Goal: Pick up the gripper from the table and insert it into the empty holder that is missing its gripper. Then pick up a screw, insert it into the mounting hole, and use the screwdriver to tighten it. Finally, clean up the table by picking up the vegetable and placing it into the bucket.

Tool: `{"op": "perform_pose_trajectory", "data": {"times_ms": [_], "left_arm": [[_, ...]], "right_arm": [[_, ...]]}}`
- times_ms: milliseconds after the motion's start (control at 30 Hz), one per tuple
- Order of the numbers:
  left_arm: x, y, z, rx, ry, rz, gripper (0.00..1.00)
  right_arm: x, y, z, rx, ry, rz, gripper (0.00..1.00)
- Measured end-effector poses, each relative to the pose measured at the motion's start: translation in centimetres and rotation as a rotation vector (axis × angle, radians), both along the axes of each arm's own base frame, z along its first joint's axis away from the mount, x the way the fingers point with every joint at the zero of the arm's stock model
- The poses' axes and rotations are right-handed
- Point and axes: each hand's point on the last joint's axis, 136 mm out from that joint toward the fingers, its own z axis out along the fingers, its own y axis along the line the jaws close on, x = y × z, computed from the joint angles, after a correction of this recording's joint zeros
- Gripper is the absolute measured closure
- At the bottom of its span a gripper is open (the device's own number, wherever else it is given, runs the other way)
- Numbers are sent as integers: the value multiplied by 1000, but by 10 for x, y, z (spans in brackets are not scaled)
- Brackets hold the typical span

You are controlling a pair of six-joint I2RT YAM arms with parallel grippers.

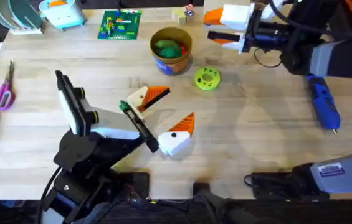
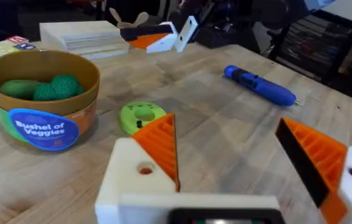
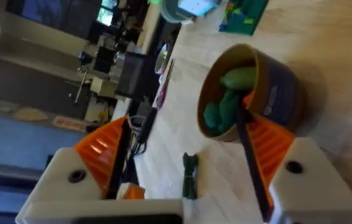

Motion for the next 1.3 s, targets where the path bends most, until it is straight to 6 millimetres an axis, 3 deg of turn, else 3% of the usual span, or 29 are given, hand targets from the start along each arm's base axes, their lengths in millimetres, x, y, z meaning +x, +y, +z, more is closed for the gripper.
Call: {"op": "perform_pose_trajectory", "data": {"times_ms": [167,300,533,633,800,900,1067,1300], "left_arm": [[0,0,0,0,0,0,8],[0,0,0,0,0,0,8],[0,0,0,0,0,0,8],[0,0,0,0,0,0,8],[0,0,0,0,0,0,8],[0,0,0,0,0,0,8],[0,0,0,0,0,0,9],[0,0,0,0,0,0,7]], "right_arm": [[17,-14,-13,-81,29,-84,10],[18,-21,-31,-206,105,-114,9],[-12,-22,-29,-542,64,-81,10],[-25,-6,-28,-722,-64,-32,9],[-55,22,-57,-985,-188,124,9],[-60,29,-72,-1083,-233,170,94],[-58,29,-85,-1154,-249,182,346],[-56,26,-104,-1204,-221,202,432]]}}
